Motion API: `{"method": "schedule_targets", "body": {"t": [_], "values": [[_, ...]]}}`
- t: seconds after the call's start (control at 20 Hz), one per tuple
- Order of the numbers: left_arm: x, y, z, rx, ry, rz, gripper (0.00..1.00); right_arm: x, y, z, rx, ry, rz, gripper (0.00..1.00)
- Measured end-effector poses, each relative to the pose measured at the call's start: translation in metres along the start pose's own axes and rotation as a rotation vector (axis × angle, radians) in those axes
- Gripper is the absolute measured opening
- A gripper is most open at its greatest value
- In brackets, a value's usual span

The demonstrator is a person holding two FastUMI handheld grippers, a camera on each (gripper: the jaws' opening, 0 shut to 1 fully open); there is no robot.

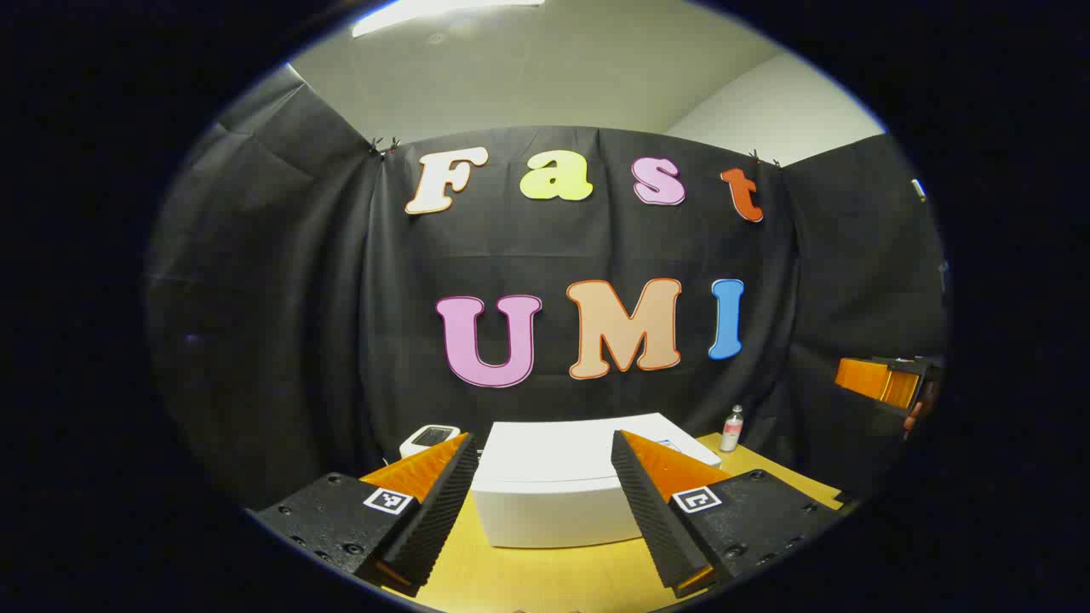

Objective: Open the microwave oven with the left hand, put the food in, and close the microwave oven.

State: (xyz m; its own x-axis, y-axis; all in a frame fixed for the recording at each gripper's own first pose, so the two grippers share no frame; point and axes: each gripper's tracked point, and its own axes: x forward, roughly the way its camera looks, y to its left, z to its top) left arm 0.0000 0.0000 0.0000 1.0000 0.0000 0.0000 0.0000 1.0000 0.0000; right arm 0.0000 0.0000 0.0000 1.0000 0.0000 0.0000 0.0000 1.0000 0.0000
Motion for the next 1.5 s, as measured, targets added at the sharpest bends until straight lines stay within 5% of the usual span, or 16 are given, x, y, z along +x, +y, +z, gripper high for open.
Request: {"method": "schedule_targets", "body": {"t": [0.95, 1.5], "values": [[0.022, -0.038, -0.033, -0.127, 0.121, 0.057, 0.96, 0.02, -0.036, -0.016, -0.066, 0.068, 0.04, 0.98], [0.037, -0.074, -0.101, -0.135, 0.258, 0.002, 0.95, 0.02, -0.056, -0.038, -0.027, 0.117, 0.021, 0.98]]}}
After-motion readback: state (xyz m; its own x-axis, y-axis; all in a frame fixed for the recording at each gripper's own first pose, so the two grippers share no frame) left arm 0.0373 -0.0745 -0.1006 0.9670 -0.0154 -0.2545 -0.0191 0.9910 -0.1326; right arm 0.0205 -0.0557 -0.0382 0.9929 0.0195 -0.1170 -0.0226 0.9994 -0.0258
